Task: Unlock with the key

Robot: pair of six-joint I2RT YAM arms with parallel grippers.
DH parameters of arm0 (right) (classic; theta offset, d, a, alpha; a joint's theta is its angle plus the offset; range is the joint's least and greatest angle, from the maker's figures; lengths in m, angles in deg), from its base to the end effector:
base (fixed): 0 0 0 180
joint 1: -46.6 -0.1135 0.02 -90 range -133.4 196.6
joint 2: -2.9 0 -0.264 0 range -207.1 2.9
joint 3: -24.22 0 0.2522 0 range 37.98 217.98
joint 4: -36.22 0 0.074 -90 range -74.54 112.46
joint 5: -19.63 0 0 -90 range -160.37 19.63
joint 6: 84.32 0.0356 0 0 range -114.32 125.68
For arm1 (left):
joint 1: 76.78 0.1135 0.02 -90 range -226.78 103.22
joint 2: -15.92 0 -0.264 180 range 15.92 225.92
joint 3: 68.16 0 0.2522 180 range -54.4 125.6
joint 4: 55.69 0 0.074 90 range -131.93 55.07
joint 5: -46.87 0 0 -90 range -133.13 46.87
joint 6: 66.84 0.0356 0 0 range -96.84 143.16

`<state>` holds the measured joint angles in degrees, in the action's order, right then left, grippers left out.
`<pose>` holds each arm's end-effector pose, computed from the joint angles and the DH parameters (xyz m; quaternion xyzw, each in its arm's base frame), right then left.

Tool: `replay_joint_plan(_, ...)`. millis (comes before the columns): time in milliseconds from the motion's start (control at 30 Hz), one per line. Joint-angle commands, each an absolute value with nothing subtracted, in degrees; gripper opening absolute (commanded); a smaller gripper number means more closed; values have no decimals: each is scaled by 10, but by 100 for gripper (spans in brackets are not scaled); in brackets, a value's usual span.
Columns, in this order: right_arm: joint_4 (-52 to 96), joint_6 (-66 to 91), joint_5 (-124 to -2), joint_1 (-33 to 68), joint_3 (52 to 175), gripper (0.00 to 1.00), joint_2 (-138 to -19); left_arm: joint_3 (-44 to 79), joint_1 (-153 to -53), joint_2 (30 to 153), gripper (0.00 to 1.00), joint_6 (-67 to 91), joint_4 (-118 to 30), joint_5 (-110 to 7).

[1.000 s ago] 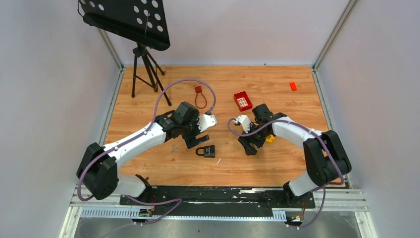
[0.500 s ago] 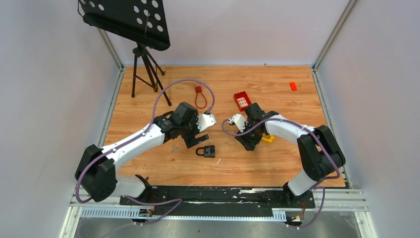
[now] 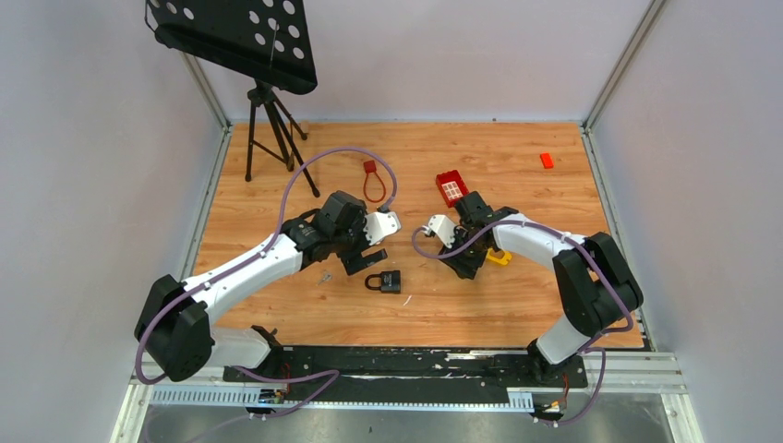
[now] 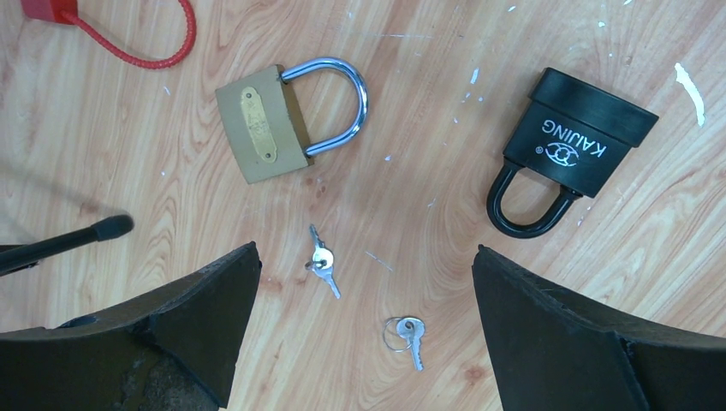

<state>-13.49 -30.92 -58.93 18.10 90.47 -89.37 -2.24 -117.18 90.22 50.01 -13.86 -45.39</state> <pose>0.2462 0.1417 0.1611 -0.5416 0.8256 0.0899 0.1303 0.2033 -0.1749 0.2467 0.5262 0.7791 -0.0586 0.3357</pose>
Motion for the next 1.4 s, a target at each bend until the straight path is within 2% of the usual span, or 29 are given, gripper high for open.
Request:
replay_joint_plan(0, -103, -367, -590, 179, 893, 51, -910, -22, -1169, 891, 100, 489, -153, -451)
replay_joint_plan(800, -121, -445, -583, 217, 908, 42, -925, -24, -1168, 896, 100, 487, -152, -448)
replay_joint_plan(1067, -110, -374, -574, 217, 923, 30, -945, -26, -1168, 892, 100, 486, -154, -445)
replay_joint_plan(1133, -109, -320, -556, 217, 935, 24, -951, -27, -1168, 892, 100, 485, -157, -444)
replay_joint_plan(1367, -117, -290, -549, 215, 950, 16, -942, -25, -1168, 893, 100, 485, -160, -443)
